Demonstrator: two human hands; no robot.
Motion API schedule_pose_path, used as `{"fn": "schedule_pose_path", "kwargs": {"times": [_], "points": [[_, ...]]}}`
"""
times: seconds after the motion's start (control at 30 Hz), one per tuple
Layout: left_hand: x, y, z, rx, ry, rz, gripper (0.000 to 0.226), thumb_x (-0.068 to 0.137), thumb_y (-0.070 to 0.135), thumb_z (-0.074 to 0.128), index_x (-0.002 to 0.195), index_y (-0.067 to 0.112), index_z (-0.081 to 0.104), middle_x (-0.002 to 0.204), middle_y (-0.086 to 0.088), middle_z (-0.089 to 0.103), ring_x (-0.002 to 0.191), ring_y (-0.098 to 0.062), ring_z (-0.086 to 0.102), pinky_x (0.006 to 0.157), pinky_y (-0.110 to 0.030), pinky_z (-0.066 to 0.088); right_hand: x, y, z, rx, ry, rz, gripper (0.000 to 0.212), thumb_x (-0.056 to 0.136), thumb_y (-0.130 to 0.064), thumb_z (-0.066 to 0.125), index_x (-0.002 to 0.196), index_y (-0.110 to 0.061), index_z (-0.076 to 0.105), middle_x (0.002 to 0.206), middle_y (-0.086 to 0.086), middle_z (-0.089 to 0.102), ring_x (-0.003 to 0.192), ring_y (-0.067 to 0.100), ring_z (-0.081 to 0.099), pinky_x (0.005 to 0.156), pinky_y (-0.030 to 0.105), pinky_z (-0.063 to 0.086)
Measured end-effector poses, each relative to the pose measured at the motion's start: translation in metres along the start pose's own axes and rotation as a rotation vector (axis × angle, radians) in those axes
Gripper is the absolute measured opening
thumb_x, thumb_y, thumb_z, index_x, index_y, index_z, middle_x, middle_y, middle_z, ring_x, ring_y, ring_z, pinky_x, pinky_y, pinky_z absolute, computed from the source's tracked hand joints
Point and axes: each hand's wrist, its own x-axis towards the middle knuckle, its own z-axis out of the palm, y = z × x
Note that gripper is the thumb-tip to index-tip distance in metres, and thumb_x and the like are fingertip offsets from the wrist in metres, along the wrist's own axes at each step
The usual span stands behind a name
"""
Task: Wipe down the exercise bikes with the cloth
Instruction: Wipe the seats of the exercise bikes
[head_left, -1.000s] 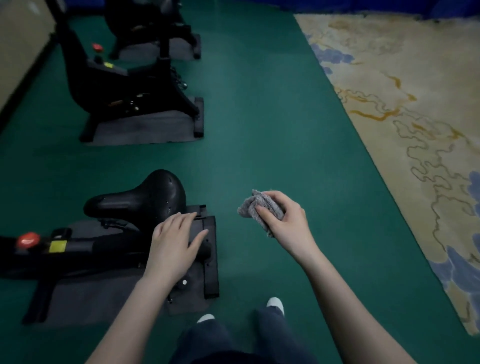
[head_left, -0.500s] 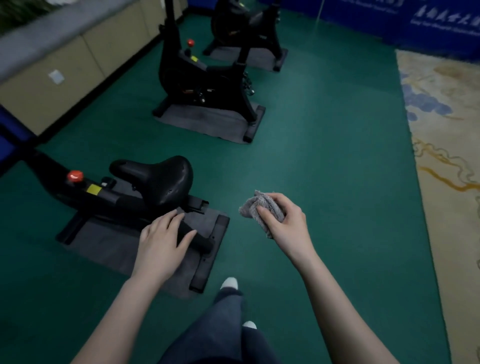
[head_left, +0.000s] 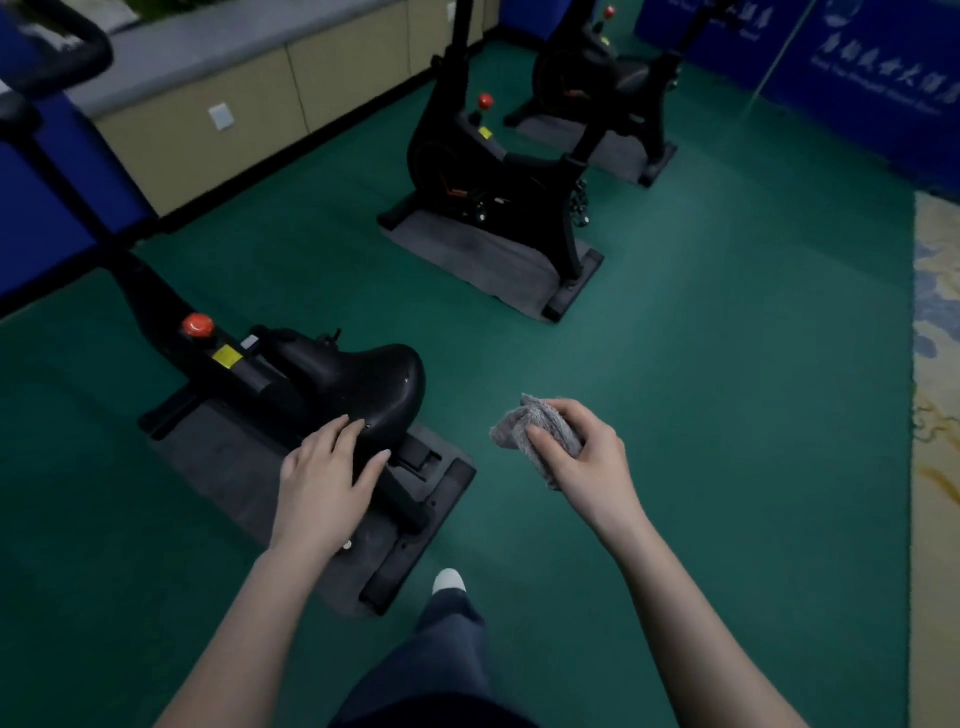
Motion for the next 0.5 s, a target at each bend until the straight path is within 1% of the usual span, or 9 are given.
{"fn": "schedule_pose_path", "kwargs": {"times": [0.07,0.13,0.17,0.3,0.4,0.5], "points": [[0.013,-0.003,-0.001,-0.019,0.014,-0.048,0.06,0.095,0.051,0.038,0.143,0.016,0.039,0.15,-0.002,0.036,0.138,-0.021,0.032,0.112,-0.041,0.022,0.023,-0.002,0.005,-0.021,-0.038,-0.012,0.017,0.086,-0.014,0.067,0.092,-0.03,0.064,0.082,-0.019,0.067,0.074,-0.006,0.06,0.067,0.013,0.045],[0.024,-0.006,-0.003,-0.03,0.026,-0.08,0.06,0.095,0.052,0.038,0.144,0.017,0.039,0.15,-0.001,0.036,0.138,-0.02,0.032,0.112,-0.041,0.023,0.046,-0.005,0.012,-0.031,-0.078,-0.023,0.014,0.086,-0.015,0.067,0.094,-0.026,0.066,0.083,-0.018,0.068,0.075,-0.004,0.061,0.067,0.017,0.047],[0.03,-0.007,-0.004,-0.028,0.028,-0.088,0.06,0.095,0.052,0.037,0.144,0.017,0.039,0.15,-0.001,0.036,0.138,-0.02,0.031,0.112,-0.041,0.023,0.056,-0.006,0.015,-0.033,-0.094,-0.034,0.013,0.086,-0.016,0.067,0.095,-0.025,0.067,0.083,-0.018,0.068,0.076,-0.004,0.061,0.068,0.017,0.048],[0.041,-0.015,-0.01,-0.016,0.041,-0.167,0.061,0.095,0.053,0.036,0.144,0.018,0.038,0.15,0.0,0.036,0.138,-0.02,0.031,0.113,-0.041,0.022,0.088,-0.018,0.038,-0.028,-0.202,-0.098,0.015,0.086,-0.014,0.067,0.094,-0.027,0.065,0.085,-0.017,0.068,0.078,-0.008,0.06,0.07,0.007,0.042],[0.039,-0.02,-0.013,-0.019,0.053,-0.24,0.061,0.095,0.054,0.035,0.145,0.019,0.037,0.15,0.0,0.036,0.138,-0.02,0.031,0.113,-0.041,0.022,0.106,-0.026,0.057,-0.03,-0.297,-0.129,0.015,0.086,-0.015,0.067,0.095,-0.027,0.065,0.085,-0.017,0.068,0.079,-0.005,0.061,0.071,0.008,0.043],[0.037,-0.024,-0.011,-0.025,0.056,-0.314,0.065,0.093,0.058,0.031,0.144,0.018,0.038,0.149,-0.001,0.037,0.137,-0.02,0.033,0.112,-0.041,0.024,0.126,-0.03,0.073,-0.036,-0.388,-0.171,0.015,0.086,-0.015,0.067,0.096,-0.026,0.065,0.085,-0.018,0.067,0.079,-0.007,0.06,0.072,0.007,0.042]]}}
